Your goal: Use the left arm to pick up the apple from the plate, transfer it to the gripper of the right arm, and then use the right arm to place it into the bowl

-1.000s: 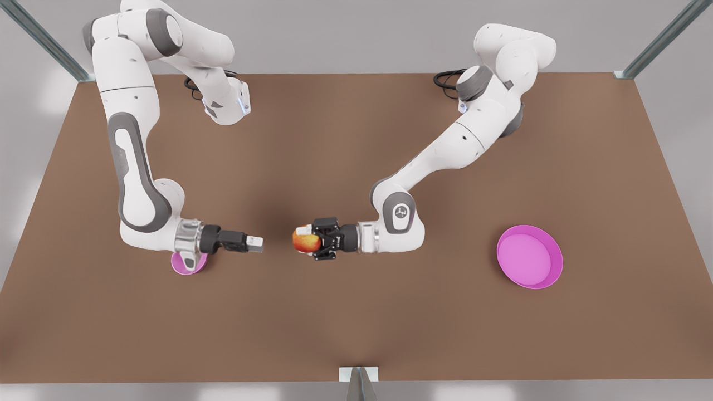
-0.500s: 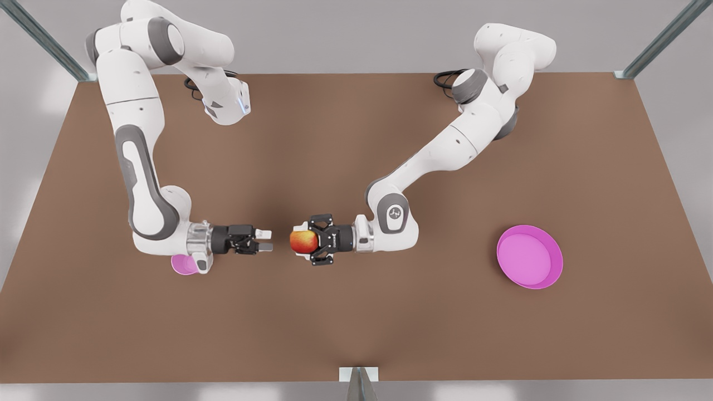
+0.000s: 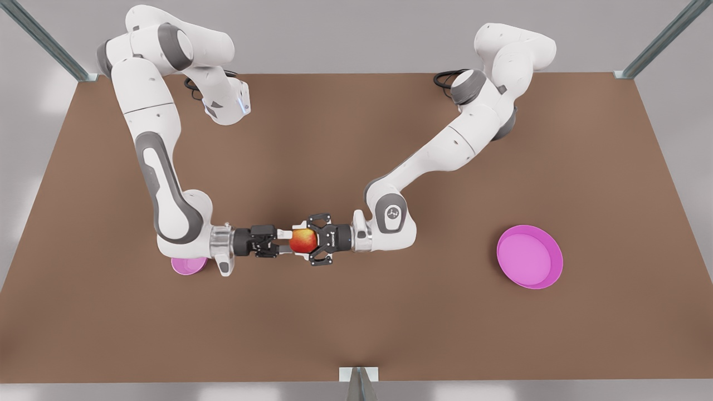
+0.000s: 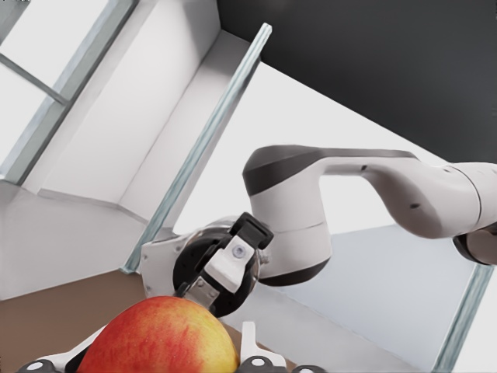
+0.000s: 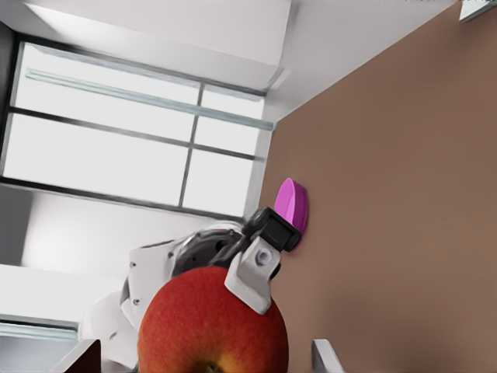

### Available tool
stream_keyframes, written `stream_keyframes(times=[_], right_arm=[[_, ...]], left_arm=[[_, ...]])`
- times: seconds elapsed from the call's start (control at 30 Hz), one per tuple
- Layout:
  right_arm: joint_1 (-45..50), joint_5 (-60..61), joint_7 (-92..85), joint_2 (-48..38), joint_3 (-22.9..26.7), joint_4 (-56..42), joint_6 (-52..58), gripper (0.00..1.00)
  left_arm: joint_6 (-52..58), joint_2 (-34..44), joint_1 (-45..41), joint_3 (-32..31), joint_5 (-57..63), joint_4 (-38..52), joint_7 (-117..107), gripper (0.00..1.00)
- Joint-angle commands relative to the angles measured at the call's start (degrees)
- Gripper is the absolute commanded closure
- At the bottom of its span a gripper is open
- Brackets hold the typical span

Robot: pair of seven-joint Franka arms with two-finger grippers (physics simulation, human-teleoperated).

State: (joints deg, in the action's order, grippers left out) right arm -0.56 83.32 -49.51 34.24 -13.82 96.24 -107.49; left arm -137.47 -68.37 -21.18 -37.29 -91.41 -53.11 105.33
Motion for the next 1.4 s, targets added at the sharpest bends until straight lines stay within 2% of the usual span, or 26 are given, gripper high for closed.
stream_keyframes(times=[0.0, 1.37], right_arm=[[0.21, 0.17, -1.9, 0.04, -0.07, -0.26, -1.14, 0.0], [2.32, 0.17, -1.99, 1.79, -3.41, -0.61, -6.85, 0.01]], left_arm=[[0.54, 0.08, -0.01, 0.02, 0.18, 0.03, 8.67, 0.33], [0.63, -0.45, -0.09, 0.02, -0.7, 0.03, 8.58, 0.33]])
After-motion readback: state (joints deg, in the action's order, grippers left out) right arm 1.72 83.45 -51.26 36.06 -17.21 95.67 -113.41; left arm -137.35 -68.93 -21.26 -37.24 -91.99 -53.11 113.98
